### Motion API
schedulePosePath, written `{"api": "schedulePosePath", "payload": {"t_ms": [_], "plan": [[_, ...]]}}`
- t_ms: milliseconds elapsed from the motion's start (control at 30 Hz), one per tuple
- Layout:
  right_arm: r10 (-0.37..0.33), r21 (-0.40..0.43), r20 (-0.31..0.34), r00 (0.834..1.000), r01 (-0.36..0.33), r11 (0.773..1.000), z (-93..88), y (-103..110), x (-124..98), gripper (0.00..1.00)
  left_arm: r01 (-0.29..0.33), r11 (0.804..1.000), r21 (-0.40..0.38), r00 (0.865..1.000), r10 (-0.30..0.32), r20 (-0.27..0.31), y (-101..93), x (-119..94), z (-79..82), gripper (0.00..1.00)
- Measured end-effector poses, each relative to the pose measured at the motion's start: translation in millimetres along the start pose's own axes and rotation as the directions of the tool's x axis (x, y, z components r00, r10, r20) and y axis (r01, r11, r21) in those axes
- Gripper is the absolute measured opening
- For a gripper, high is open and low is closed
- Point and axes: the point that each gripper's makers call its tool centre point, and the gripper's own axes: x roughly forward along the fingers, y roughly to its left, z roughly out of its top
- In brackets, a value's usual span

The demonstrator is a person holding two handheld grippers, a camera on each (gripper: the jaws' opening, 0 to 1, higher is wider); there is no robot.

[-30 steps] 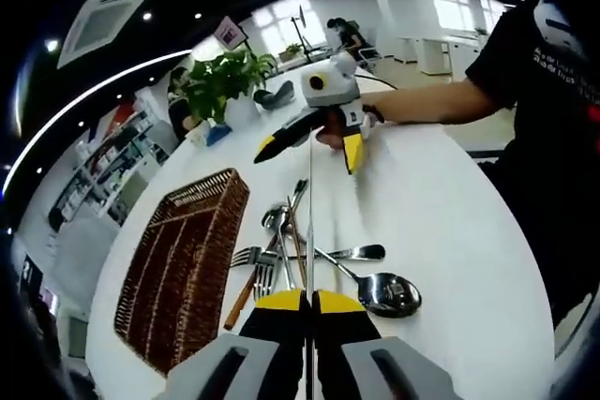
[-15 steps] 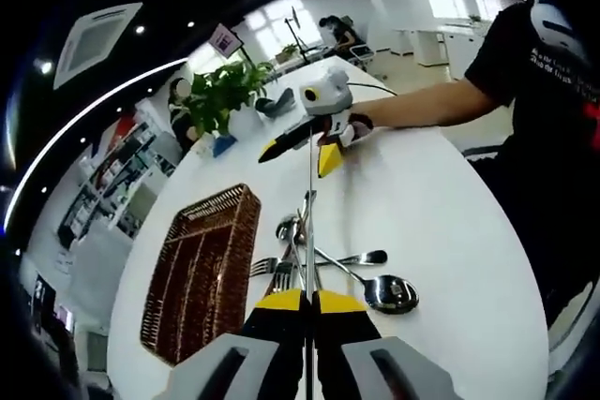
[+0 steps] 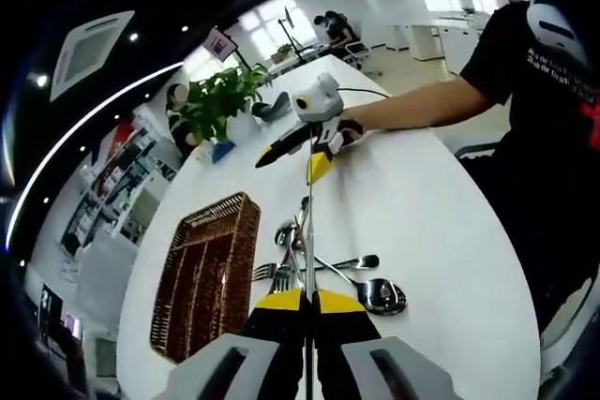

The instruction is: Arrange the knives, forks, and spoons in their matching storage slots by inserting each utensil handle-first until every utensil is classified and aligned in the correct compartment

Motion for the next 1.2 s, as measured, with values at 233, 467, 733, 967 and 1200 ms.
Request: {"api": "schedulePosePath", "payload": {"t_ms": [233, 467, 733, 967, 1200], "plan": [[-0.004, -0.011, 0.016, 1.0, 0.004, 1.0, 4.3, 1, 1, 1.0, -0.008, 1.0, -0.004, 1.0, 0.008, -0.011, 3.5, 2, -4.5, 0.01], [0.0, -0.03, 0.006, 1.0, 0.0, 1.0, 2.4, 1, 2, 1.0, -0.019, 1.0, 0.0, 0.999, 0.019, -0.029, 15.8, 10, -11.9, 0.01], [-0.029, -0.047, -0.001, 1.0, 0.028, 0.998, 2.6, -4, 2, 1.0, -0.012, 1.0, -0.011, 0.999, 0.011, -0.042, 34.0, 17, -19.7, 0.01], [-0.02, -0.059, -0.014, 1.0, 0.019, 0.998, 1.5, -1, 4, 1.0, 0.004, 1.0, -0.012, 0.999, -0.005, -0.051, 49.4, 22, -25.5, 0.01], [-0.027, -0.036, -0.013, 1.0, 0.027, 0.999, 0.9, -6, 2, 1.0, 0.013, 1.0, -0.023, 0.999, -0.014, -0.042, 64.5, 31, -31.2, 0.01]]}}
